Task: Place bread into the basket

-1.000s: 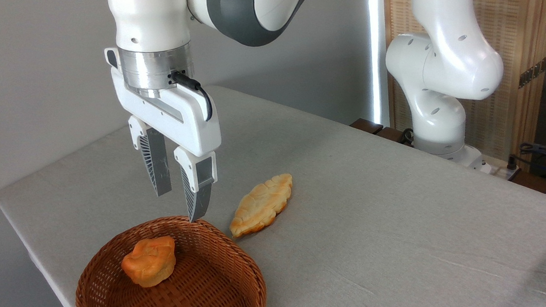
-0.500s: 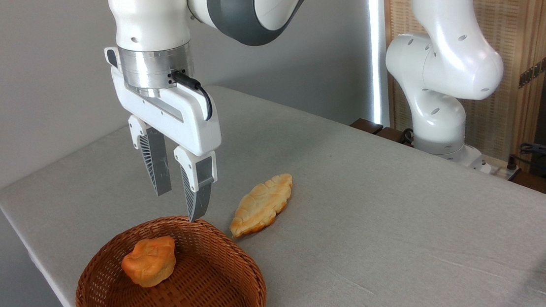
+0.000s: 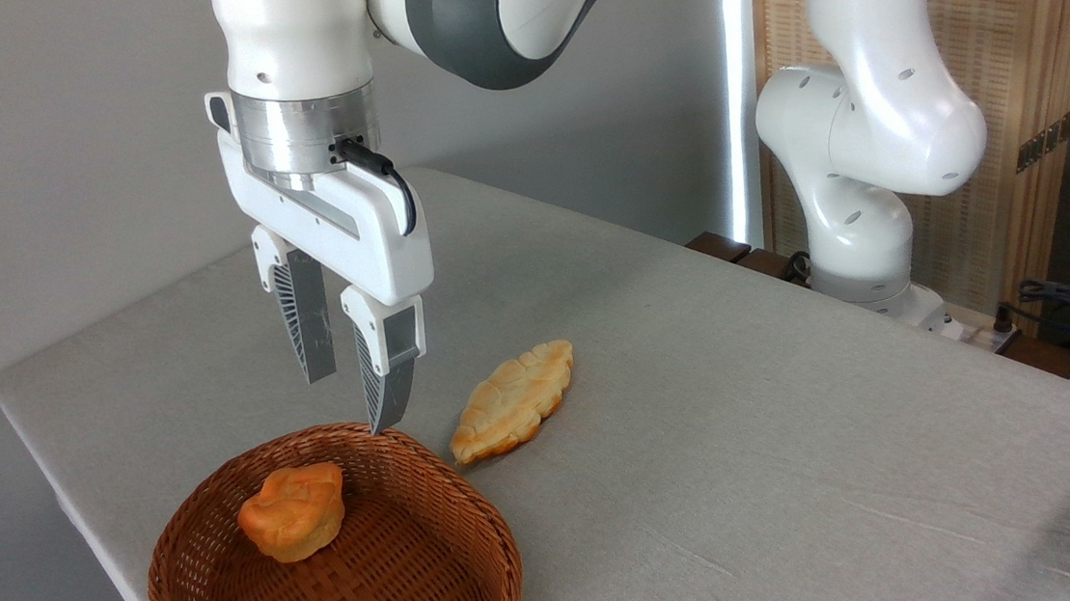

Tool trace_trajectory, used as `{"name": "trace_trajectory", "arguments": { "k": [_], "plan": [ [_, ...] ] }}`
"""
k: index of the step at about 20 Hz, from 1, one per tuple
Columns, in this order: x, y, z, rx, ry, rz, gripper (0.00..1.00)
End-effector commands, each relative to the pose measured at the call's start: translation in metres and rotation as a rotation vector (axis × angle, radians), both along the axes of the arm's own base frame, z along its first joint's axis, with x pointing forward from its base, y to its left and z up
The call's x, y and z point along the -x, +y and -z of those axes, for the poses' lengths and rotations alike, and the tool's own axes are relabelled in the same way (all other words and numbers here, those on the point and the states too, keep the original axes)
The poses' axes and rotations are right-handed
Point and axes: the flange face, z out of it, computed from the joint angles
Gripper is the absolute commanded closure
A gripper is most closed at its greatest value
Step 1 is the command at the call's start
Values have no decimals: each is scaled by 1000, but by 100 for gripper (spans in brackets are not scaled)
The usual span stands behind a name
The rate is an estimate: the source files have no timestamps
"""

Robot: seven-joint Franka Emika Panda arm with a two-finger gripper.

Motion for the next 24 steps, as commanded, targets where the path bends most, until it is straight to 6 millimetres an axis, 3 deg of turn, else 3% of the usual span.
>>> {"name": "trace_trajectory", "arguments": {
  "k": [1, 12, 22, 24],
  "plan": [
    [3, 2, -5, -4, 6, -1, 0],
    [7, 0, 3, -6, 42, 5, 0],
    [54, -10, 35, -8, 159, 33, 0],
    [60, -33, 46, -15, 183, 67, 0]
  ]
}}
